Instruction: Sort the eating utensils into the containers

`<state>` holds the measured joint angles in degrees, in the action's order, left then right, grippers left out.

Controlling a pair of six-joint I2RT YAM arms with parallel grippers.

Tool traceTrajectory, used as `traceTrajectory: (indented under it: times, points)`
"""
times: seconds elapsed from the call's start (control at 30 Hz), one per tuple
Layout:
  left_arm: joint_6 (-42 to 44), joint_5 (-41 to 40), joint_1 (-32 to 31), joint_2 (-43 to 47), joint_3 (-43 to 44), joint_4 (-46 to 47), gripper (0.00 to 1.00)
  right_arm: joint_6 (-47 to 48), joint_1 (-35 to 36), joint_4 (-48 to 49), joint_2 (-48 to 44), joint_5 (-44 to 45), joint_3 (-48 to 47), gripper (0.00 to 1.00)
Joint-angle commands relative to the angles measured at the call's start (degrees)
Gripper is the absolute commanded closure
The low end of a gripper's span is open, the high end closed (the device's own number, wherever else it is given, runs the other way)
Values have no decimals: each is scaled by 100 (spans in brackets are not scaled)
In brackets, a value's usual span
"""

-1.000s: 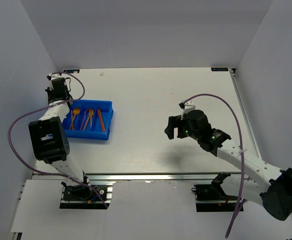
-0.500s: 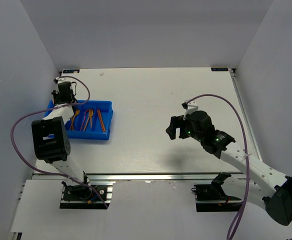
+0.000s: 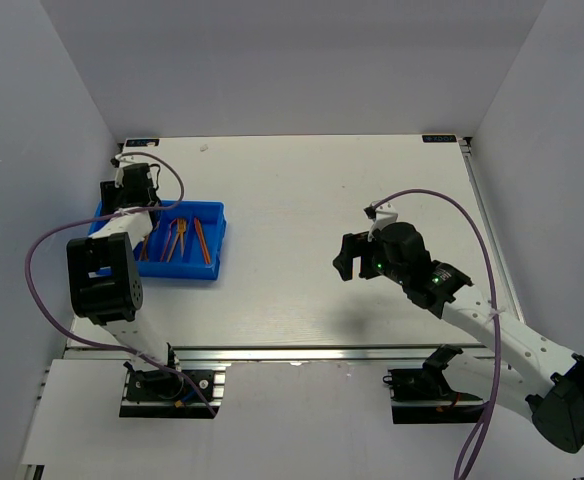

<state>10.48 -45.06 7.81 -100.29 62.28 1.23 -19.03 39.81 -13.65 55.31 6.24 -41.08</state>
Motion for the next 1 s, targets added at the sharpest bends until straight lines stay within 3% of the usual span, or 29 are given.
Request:
traceTrajectory:
  times: [0.0, 0.23, 0.27, 0.3, 0.33, 0.43, 0.6, 0.77, 0.97]
  points:
    - [-239, -109, 18, 18, 205, -97, 40, 31, -26, -6, -64, 53, -14, 11]
    - [-1283, 576, 10, 369, 837, -1008, 35, 31, -17, 3, 15, 35, -93, 11]
    - [-1512, 629, -8, 448, 943, -1055, 25, 13, -9, 3, 32, 26, -102, 11]
    - [-1514, 760, 1, 449, 935, -1073, 21, 4, -9, 3, 33, 18, -93, 11]
    - [-1540, 1388, -8, 623, 883, -986, 20, 4, -9, 11, 33, 18, -93, 11]
    - [-1225, 2121, -209, 853, 768, -924, 18, 4, -9, 29, 111, 9, -76, 11]
    - [-1198, 3528, -245, 336, 1198, -1406, 33, 4, -9, -41, 322, -88, -207, 11]
    - [-1048, 2758, -228, -87, 1454, -1732, 19, -13, 0, -225, 472, -70, -383, 11]
    - [-706, 2528, -210, -201, 1322, -1451, 19, -110, 35, -577, 849, 35, -699, 11]
